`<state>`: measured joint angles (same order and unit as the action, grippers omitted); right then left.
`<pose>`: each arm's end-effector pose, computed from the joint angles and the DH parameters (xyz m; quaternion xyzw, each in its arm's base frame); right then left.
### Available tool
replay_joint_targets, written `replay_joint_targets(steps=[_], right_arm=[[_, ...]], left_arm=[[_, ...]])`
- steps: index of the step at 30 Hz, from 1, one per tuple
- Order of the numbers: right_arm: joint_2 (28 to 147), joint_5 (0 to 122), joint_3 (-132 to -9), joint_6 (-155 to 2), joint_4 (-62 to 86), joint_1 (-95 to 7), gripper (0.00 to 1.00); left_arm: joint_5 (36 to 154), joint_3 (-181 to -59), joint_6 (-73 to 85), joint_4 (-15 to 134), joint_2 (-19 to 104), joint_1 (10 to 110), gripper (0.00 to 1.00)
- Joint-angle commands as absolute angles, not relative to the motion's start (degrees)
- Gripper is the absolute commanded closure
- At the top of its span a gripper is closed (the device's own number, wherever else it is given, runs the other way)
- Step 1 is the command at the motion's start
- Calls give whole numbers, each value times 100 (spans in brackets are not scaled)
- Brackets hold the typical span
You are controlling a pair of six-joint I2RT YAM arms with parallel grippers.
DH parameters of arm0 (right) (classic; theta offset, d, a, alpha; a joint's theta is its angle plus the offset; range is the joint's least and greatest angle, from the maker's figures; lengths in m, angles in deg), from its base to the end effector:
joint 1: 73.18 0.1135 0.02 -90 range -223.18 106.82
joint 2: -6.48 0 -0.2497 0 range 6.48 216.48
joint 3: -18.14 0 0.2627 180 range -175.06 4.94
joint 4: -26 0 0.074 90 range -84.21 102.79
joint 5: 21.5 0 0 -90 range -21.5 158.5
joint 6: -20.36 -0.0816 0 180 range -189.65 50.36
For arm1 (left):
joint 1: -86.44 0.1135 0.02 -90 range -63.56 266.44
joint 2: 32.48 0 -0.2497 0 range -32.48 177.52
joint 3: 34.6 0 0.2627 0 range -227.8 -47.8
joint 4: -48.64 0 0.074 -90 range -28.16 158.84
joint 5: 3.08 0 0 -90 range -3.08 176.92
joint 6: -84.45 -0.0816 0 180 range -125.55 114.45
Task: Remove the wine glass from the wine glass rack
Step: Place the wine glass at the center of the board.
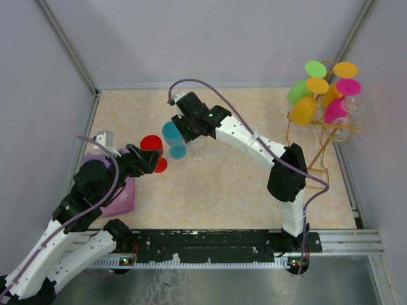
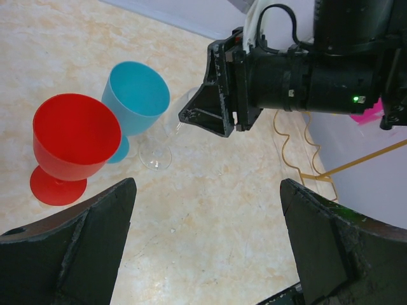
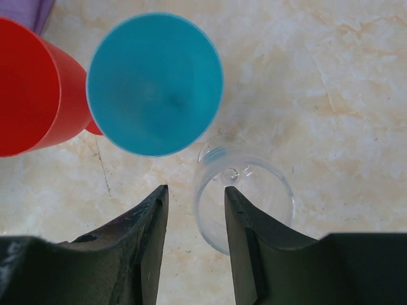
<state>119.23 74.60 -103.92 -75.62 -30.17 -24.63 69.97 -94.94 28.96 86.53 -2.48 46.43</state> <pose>0.3255 0.3554 0.2731 -0.3189 0.8724 0.1242 0.3490 0.1541 -0.0983 0.3511 -0.0613 0.7477 -0.3064 0.5859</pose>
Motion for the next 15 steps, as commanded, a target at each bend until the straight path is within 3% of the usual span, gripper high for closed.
replay_joint_targets(steps=[1, 7, 15], right_arm=[[11252, 7453, -10782, -7485, -2849, -2496, 58], [10507, 7231, -10707, -7447, -2577, -2499, 49], [8202, 7141, -9219, -7186, -865, -2499, 12]], left_arm=[[7066, -9676, 2789, 8689, -193, 4656, 1], [7093, -9691, 2815, 8698, -119, 4654, 1], [7032, -9704, 2753, 8707, -167, 4654, 1]])
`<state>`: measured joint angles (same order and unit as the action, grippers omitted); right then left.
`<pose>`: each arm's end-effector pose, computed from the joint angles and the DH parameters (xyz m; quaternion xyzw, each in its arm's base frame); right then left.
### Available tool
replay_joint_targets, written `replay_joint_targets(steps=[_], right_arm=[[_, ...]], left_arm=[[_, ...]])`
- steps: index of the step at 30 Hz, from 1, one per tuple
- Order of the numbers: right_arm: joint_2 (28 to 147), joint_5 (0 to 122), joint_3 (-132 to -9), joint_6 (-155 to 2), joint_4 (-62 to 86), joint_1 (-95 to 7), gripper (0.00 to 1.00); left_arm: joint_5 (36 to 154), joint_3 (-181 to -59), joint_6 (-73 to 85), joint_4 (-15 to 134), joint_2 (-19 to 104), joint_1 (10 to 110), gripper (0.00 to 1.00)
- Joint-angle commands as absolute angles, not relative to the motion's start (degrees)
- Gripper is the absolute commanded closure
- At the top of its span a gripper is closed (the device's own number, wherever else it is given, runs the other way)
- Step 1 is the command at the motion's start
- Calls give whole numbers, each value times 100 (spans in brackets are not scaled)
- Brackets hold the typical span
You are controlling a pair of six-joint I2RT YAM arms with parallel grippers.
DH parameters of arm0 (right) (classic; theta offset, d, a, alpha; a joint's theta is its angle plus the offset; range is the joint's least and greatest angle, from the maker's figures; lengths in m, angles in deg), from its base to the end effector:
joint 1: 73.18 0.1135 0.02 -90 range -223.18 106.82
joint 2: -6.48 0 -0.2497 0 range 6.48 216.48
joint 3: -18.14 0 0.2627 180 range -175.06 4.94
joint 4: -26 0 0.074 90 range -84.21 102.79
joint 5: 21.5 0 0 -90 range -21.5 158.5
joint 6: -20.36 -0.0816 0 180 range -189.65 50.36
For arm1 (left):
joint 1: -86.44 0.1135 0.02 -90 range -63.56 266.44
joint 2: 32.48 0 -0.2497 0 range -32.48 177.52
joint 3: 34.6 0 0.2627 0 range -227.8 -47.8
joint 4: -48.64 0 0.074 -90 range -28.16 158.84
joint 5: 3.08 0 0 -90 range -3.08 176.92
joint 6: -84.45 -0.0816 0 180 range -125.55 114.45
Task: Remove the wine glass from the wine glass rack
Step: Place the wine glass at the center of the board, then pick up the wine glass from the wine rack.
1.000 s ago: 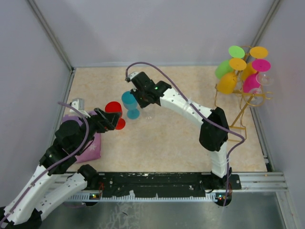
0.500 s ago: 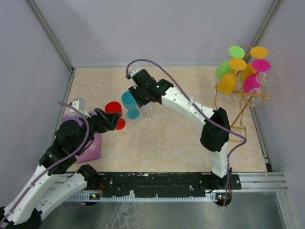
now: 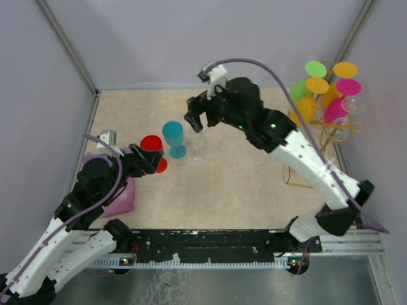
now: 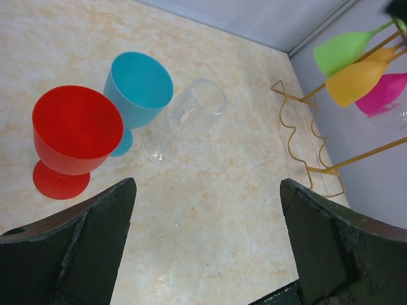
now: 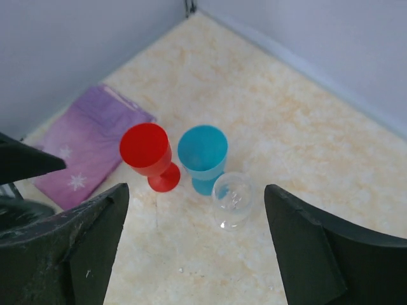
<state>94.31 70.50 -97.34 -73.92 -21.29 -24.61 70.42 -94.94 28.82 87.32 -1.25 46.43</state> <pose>0.2600 0.2903 0.4327 -0.2987 0.7607 0.2436 0.5222 0.1575 -0.1019 0.3455 -0.0554 0.7594 -0.2989 0.5753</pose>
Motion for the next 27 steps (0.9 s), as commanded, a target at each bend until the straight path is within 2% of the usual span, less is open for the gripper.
replay_joint_targets(steps=[1, 7, 11, 14, 16, 19, 23, 25, 27], right_arm=[[7935, 7231, -9017, -7099, -671, -2508, 10], [7028, 7792, -8729, -6386, -677, -2510, 1], [7071, 8555, -9127, -6113, -1715, -2509, 1], [7380, 8444, -9727, -5885, -2949, -2536, 1], [7439, 8607, -9922, -6036, -3273, -2548, 1], [7208, 8110, -9652, -6825, -3093, -2558, 1], [5987, 5515, -8031, -6954, -1450, -2563, 1], [5496, 5177, -7514, -6960, -827, -2567, 1], [5371, 5252, -7646, -6755, -976, -2571, 1]], left_arm=[[7038, -9710, 2743, 8707, -163, 4654, 1], [7117, -9690, 2681, 8583, -130, 4654, 1], [7092, -9666, 2735, 8519, -73, 4654, 1], [6859, -9623, 2902, 8508, 0, 4654, 1], [6829, -9659, 2909, 8505, 114, 4660, 1], [6852, -9775, 2858, 8530, 309, 4655, 1], [6903, -9819, 2804, 8503, 438, 4654, 1], [6946, -9835, 2744, 8479, 448, 4658, 1], [6952, -9851, 2672, 8497, 432, 4660, 1]])
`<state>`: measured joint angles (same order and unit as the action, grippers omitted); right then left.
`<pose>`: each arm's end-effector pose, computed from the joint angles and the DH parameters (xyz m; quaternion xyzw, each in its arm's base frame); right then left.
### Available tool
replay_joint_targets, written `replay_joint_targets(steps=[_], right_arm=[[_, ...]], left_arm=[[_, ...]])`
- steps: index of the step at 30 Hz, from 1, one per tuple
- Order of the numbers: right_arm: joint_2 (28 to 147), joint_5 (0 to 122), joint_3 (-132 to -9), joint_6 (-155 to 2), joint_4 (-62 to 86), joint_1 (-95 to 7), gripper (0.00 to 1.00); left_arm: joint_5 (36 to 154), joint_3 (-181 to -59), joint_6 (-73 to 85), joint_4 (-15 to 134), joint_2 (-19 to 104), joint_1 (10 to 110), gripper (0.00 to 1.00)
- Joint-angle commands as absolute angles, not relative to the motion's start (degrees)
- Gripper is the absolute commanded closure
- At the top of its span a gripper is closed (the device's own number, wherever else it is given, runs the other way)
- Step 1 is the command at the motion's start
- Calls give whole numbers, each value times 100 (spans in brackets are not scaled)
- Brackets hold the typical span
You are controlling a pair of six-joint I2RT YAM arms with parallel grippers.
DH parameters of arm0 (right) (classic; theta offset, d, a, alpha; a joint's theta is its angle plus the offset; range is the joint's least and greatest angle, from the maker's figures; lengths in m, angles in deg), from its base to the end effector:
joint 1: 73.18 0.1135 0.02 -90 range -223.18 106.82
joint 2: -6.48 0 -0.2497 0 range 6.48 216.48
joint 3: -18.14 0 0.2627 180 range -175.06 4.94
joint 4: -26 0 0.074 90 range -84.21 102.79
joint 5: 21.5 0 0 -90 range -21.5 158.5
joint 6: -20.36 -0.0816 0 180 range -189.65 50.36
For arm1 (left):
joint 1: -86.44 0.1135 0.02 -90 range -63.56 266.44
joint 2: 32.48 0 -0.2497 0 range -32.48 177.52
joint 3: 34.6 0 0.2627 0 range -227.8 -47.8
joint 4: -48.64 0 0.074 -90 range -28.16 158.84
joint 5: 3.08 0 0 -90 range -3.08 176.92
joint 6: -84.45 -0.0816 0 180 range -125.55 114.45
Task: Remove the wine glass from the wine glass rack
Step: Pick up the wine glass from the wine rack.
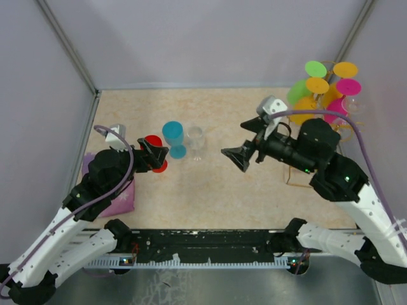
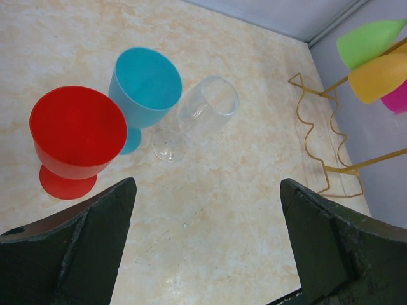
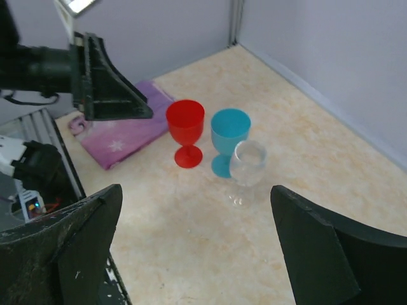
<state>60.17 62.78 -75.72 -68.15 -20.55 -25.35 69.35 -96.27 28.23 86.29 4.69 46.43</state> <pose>0.1464 0.1738 0.4669 -0.3408 0.6627 0.2962 0.5975 0.1751 -0.1148 0.3388 -0.0527 0.7782 -0.2730 0.5630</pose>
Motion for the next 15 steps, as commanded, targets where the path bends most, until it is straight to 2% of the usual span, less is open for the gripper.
replay_joint_targets(steps=[1, 5, 9, 12, 15], right_arm=[[5387, 5482, -7765, -6740, -1094, -2570, 1], [5580, 6584, -8080, -6644, -1334, -2572, 1], [5424, 8285, -7665, -6845, -598, -2572, 1], [5978, 9834, -8522, -6796, -1503, -2572, 1], [6706, 10764, -9746, -6862, -2351, -2653, 1]], left_arm=[[6933, -9848, 2643, 8511, 420, 4655, 1], [6891, -9826, 2578, 8491, 391, 4658, 1], [6952, -9829, 2587, 8452, 425, 4660, 1], [6994, -9851, 2625, 8496, 422, 4660, 1], [7021, -9822, 2690, 8502, 391, 4657, 1]])
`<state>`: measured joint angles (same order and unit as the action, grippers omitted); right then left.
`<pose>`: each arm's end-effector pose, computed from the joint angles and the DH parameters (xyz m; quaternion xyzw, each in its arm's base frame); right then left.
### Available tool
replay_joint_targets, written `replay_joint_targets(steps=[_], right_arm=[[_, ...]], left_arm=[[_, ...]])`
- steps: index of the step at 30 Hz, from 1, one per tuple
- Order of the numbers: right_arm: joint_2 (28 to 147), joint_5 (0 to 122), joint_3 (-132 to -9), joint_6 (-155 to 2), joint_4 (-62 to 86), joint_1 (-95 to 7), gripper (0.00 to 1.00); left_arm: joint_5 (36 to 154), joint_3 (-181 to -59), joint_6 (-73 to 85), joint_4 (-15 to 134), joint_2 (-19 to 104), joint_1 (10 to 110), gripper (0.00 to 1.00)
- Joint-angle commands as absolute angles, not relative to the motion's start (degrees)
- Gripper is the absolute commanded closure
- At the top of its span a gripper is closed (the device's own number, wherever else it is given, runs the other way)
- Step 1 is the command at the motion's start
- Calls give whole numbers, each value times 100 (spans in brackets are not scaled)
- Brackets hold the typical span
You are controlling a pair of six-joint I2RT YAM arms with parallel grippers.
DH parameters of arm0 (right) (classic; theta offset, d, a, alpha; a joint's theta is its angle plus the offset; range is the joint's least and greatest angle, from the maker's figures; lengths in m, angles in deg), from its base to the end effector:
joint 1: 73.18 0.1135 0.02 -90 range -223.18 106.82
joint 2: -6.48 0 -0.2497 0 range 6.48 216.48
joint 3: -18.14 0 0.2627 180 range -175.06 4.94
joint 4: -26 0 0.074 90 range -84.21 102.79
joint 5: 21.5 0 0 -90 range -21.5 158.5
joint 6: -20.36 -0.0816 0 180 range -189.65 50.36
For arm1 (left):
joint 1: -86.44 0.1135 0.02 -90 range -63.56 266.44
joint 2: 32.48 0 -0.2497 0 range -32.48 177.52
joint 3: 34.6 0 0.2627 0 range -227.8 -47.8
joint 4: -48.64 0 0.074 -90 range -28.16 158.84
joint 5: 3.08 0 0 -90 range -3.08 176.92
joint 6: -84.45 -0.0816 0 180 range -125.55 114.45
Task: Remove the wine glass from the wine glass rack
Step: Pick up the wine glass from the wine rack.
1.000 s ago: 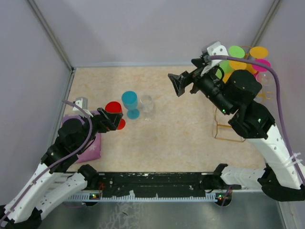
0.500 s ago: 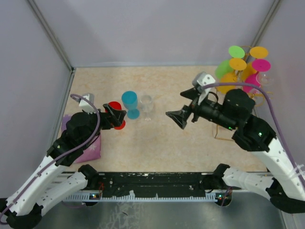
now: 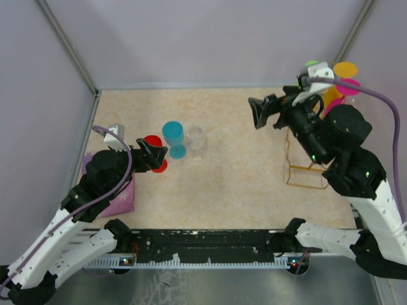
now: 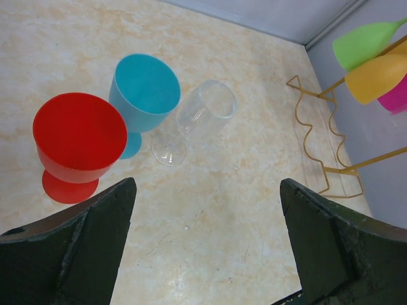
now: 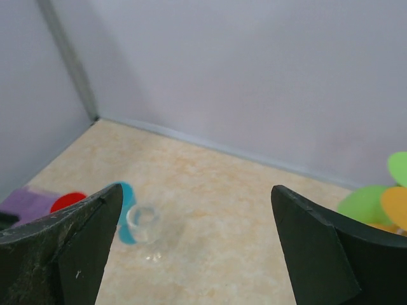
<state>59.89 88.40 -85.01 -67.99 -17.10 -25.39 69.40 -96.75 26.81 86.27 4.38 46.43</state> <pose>0.1487 0.1225 0.5319 -0.1567 0.6489 0.1826 0.7218 0.1736 -0.1137 0.3431 -0.0439 0.7746 -0.2701 0.5702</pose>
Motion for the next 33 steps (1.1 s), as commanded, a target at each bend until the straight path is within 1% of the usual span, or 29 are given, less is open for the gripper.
replay_joint_targets(steps=[1, 5, 7, 9, 11, 12, 16, 18, 21, 24, 25, 26, 28, 31, 33], right_arm=[[6912, 10784, -10237, -6935, -2731, -2802, 1], [7756, 10628, -12096, -7117, -3824, -3387, 1], [8104, 10555, -12784, -7147, -4299, -3706, 1], [8287, 10356, -13129, -7245, -4646, -4053, 1], [8297, 9986, -13005, -7382, -4770, -4540, 1], [8276, 9580, -12867, -7480, -4792, -4934, 1], [8266, 7744, -12155, -8048, -4661, -6771, 1], [8264, 6663, -12087, -8306, -4578, -7729, 1], [8146, 5623, -11835, -8675, -4268, -8824, 1], [8085, 4249, -11365, -9305, -3883, -10032, 1], [8114, 4071, -11286, -9507, -3854, -10334, 1], [8155, 4197, -11310, -9620, -3940, -10483, 1], [8167, 4775, -11353, -9638, -4068, -10535, 1], [8093, 4942, -11150, -9707, -3965, -10535, 1], [8030, 5170, -10903, -9789, -3905, -10535, 3]], left_arm=[[7042, -9786, 2701, 8471, 387, 4656, 1], [7204, -9766, 2728, 8371, 453, 4658, 1], [7276, -9779, 2724, 8373, 478, 4660, 1], [7318, -9756, 2695, 8356, 485, 4658, 1], [7344, -9779, 2657, 8366, 510, 4657, 1], [7354, -9795, 2655, 8384, 521, 4657, 1], [7417, -9814, 2658, 8395, 545, 4658, 1], [7438, -9859, 2659, 8411, 576, 4662, 1], [7453, -9960, 2692, 8521, 656, 4660, 1], [7530, -9975, 2743, 8548, 684, 4660, 1], [7570, -9981, 2746, 8574, 689, 4655, 1], [7587, -9995, 2730, 8614, 685, 4657, 0], [7589, -10060, 2697, 8723, 681, 4656, 1], [7521, -10164, 2593, 8819, 666, 4662, 1], [7455, -10189, 2569, 8825, 660, 4662, 1]])
